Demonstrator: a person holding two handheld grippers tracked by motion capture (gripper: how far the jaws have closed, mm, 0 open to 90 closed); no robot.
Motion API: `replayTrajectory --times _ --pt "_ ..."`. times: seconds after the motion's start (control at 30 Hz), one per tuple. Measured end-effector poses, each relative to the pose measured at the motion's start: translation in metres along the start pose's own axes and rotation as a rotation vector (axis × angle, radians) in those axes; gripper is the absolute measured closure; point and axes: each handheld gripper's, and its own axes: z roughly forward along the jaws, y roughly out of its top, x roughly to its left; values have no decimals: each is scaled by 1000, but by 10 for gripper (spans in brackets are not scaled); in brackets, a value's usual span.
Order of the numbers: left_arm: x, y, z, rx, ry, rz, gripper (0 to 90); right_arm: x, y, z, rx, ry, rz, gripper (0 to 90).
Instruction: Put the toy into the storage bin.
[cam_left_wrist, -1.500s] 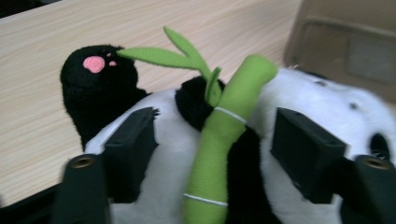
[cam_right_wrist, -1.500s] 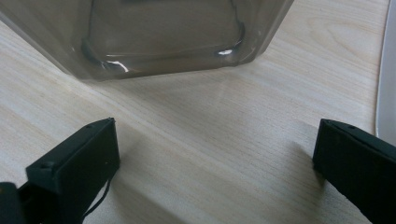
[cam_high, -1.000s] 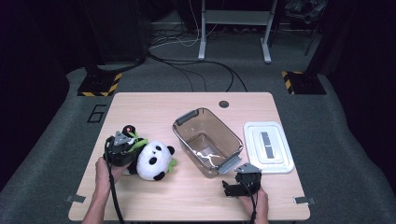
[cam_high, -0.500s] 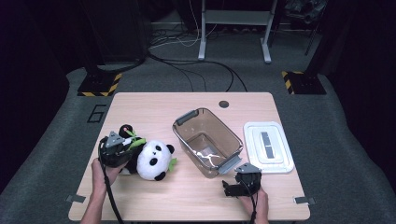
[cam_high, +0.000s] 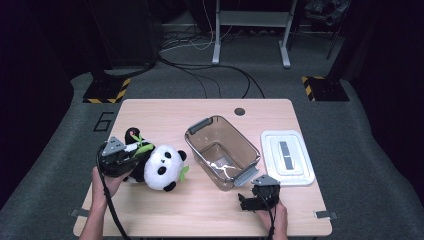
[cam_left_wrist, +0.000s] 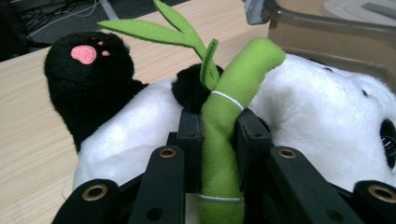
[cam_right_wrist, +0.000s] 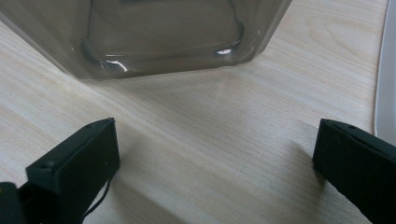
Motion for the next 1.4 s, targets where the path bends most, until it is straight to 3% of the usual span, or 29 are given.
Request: replayTrajectory --times 0.47,0.7,0.8,1.07,1.4 --pt "4 18 -16 -55 -79 18 748 -1 -1 0 -4 -7 -5 0" --pt "5 36 -27 -90 -118 38 748 -1 0 0 -3 -2 -5 0" --pt "4 46 -29 -105 -137 42 748 -1 -1 0 -4 -6 -3 0" --pt "-4 78 -34 -117 -173 104 748 -5 -2 -2 -2 -9 0 0" --pt "-13 115 -24 -145 -228 152 747 -5 -2 -2 -2 -6 2 0"
